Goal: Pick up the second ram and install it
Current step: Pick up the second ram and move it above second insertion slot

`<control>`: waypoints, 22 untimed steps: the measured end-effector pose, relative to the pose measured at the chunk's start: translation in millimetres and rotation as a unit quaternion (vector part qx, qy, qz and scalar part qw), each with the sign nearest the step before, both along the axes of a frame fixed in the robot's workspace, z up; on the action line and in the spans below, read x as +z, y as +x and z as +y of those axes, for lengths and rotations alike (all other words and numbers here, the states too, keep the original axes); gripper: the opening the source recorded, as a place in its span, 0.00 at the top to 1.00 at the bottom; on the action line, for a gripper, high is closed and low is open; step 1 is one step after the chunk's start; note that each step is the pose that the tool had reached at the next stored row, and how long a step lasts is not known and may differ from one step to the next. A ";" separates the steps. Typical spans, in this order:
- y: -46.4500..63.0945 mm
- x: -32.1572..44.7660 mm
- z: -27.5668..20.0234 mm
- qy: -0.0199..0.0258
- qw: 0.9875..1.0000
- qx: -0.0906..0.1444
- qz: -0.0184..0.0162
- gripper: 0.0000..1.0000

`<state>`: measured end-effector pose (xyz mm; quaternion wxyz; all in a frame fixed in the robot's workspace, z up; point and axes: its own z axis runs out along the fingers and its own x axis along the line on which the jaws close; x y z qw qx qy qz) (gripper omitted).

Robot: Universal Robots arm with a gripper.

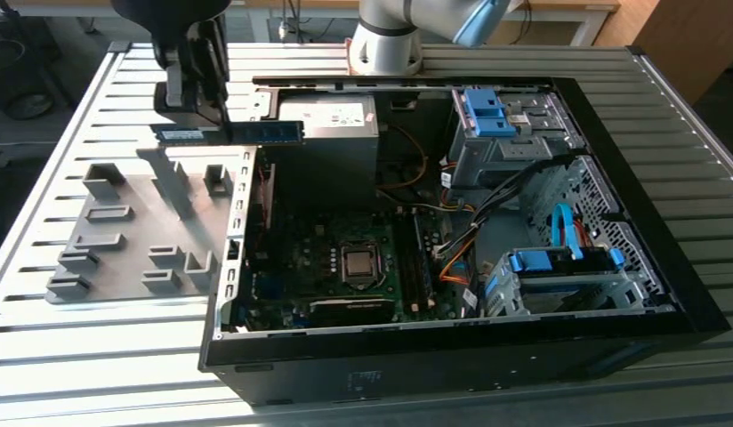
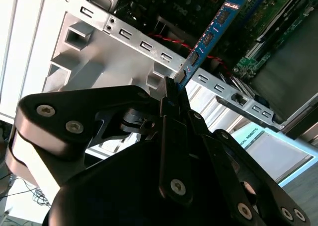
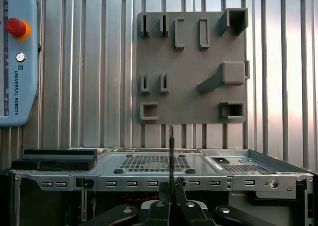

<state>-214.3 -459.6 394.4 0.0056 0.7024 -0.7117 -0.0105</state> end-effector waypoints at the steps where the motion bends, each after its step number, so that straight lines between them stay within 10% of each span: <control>1: 2.3 0.0 0.0 0.000 1.000 0.000 0.000 0.86; 22: 55.8 -1.0 -0.3 0.000 1.000 0.000 0.000 0.86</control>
